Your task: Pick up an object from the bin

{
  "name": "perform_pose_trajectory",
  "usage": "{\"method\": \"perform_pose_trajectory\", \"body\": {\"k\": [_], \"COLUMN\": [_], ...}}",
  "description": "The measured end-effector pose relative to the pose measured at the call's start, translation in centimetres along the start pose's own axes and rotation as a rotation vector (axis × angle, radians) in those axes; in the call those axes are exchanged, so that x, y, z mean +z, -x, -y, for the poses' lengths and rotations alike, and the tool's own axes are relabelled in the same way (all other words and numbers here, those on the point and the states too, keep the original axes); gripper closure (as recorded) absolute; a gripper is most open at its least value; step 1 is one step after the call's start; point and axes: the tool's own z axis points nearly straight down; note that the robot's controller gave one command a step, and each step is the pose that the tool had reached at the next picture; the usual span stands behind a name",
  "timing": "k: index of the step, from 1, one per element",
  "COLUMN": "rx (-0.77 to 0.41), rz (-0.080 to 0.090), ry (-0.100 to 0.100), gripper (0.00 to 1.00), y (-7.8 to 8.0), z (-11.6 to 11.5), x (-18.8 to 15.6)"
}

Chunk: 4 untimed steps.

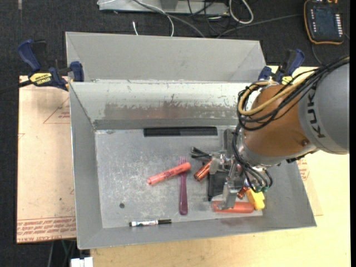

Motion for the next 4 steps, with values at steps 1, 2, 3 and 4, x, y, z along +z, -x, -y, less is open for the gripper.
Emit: {"method": "perform_pose_trajectory", "body": {"k": [1,2,3,4], "rx": [0.170,0.051,0.159,0.074], "rz": [-0.003,0.008,-0.002,0.007], "ry": [0.001,0.002,0.003,0.003], "gripper": [0.00,0.00,0.00,0.00], "y": [-0.29,-1.08,-0.25,-0.79], "z": [5.87,6.54,5.75,6.32], "x": [6.73,6.70,6.68,6.69]}}
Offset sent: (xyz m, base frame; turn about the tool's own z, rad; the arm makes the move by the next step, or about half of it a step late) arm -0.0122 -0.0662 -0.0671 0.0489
